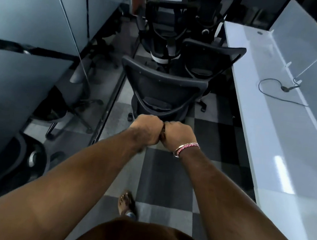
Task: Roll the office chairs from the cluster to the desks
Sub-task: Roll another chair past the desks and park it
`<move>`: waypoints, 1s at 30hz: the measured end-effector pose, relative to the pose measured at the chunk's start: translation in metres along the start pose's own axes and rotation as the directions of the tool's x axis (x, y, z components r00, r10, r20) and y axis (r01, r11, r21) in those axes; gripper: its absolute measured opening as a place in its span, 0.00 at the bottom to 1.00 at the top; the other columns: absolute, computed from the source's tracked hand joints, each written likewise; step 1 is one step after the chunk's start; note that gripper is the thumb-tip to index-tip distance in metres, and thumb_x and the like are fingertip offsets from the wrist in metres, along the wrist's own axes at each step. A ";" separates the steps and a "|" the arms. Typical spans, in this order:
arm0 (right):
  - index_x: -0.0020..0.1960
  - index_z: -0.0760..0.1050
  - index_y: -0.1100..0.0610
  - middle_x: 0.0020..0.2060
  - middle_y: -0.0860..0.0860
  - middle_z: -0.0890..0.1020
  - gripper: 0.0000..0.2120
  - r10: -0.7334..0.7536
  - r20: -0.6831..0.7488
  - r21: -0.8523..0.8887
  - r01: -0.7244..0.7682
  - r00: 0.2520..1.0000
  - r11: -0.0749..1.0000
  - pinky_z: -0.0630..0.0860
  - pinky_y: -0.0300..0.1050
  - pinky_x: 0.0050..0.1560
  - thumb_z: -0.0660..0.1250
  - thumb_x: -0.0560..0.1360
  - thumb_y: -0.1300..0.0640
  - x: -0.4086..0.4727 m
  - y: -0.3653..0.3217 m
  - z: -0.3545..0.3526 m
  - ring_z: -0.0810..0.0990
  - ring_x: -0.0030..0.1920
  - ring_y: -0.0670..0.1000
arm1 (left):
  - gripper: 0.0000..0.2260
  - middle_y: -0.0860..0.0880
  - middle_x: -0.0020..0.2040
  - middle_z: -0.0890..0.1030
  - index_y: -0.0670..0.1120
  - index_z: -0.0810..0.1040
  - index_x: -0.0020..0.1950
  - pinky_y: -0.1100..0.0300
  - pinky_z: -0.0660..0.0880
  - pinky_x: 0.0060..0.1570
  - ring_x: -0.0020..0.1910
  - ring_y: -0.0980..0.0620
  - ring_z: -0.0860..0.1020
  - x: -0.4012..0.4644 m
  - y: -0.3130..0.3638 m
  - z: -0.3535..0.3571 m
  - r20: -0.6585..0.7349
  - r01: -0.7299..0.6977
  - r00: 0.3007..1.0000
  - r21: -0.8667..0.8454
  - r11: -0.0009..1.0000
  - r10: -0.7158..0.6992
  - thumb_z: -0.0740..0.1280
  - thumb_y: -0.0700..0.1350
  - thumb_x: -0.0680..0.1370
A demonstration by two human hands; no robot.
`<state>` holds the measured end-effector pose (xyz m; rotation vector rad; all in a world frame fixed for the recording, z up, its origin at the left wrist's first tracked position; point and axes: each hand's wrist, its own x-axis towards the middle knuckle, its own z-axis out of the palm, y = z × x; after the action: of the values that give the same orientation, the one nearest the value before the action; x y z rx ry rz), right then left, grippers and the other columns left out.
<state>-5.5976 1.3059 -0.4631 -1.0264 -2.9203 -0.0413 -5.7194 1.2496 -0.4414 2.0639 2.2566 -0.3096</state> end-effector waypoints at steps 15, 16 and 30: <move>0.53 0.77 0.59 0.46 0.55 0.81 0.14 0.050 -0.167 0.072 -0.038 0.985 0.997 0.77 0.49 0.47 0.70 0.69 0.56 0.272 0.090 0.032 0.79 0.47 0.57 | 0.19 0.49 0.61 0.79 0.48 0.75 0.66 0.52 0.74 0.61 0.60 0.48 0.77 0.250 -0.138 -0.030 -0.104 0.014 0.994 -0.062 0.998 -0.021 0.70 0.50 0.76; 0.53 0.76 0.59 0.46 0.56 0.81 0.15 0.034 -0.138 0.089 -0.021 0.990 0.996 0.77 0.49 0.47 0.71 0.68 0.54 0.280 0.095 0.037 0.78 0.47 0.57 | 0.20 0.48 0.62 0.79 0.48 0.75 0.67 0.52 0.73 0.62 0.61 0.48 0.76 0.259 -0.140 -0.028 -0.061 0.014 0.998 -0.049 0.999 -0.017 0.70 0.50 0.76; 0.37 0.70 0.50 0.36 0.48 0.81 0.09 0.102 0.172 0.007 -0.104 0.980 0.995 0.68 0.44 0.35 0.65 0.73 0.49 0.327 0.120 0.050 0.81 0.36 0.54 | 0.07 0.50 0.43 0.80 0.49 0.75 0.42 0.55 0.77 0.44 0.44 0.49 0.80 0.330 -0.151 -0.026 0.243 -0.110 0.967 0.128 0.986 0.076 0.66 0.48 0.80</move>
<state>-5.7788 1.6056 -0.4949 -1.2360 -3.0067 0.0779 -5.8989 1.5656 -0.4612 2.0617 2.0444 -0.6881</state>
